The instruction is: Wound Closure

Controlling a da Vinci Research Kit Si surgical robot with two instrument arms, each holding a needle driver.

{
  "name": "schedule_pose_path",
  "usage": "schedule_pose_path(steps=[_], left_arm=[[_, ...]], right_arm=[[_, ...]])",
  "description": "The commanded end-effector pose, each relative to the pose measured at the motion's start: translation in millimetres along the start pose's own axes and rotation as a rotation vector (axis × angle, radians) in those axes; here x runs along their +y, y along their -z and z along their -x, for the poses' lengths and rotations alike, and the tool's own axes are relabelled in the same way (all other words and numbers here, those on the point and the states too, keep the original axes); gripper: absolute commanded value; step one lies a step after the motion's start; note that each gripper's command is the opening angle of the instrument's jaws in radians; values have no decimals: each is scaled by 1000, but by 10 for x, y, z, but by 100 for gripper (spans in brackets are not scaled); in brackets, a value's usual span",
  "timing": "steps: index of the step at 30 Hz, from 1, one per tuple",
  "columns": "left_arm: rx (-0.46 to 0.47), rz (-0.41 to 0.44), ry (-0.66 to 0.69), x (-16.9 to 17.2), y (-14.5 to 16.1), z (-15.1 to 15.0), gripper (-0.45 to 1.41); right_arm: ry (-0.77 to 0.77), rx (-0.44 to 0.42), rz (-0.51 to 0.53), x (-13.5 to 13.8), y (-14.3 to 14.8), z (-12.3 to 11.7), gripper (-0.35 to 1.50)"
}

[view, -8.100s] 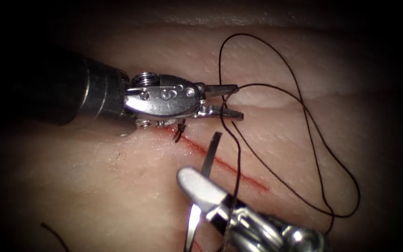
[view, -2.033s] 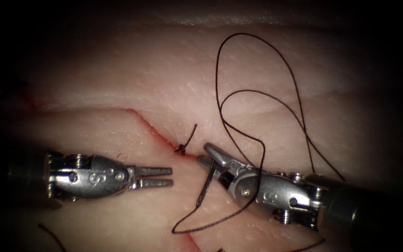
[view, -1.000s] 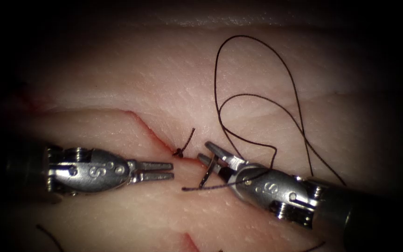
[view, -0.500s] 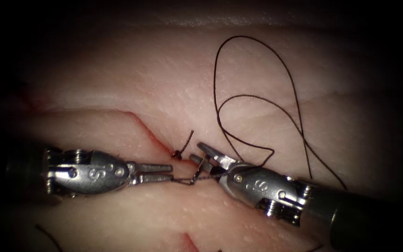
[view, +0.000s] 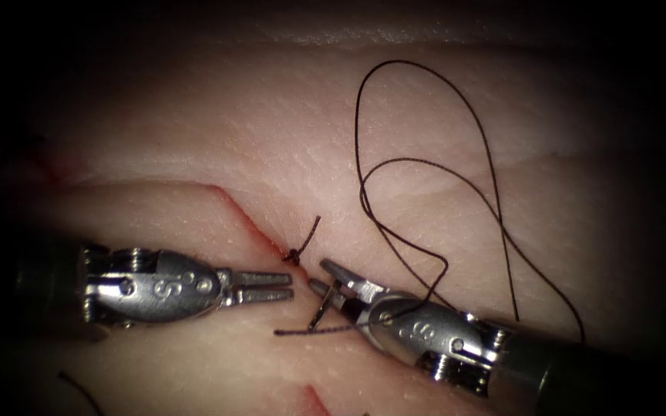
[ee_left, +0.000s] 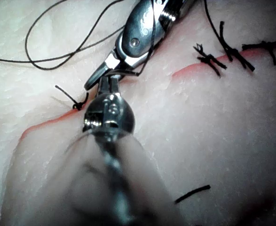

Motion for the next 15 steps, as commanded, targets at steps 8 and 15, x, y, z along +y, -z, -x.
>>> schedule_pose_path(steps=[8, 15], left_arm=[[-4, -6, -1, 1, -13, 0, -1], [-10, -11, 2, -2, -26, -2, -1]], right_arm=[[47, 89, 100, 38, 24, -55, -35], [94, 125, 161, 57, 48, -88, -35]])
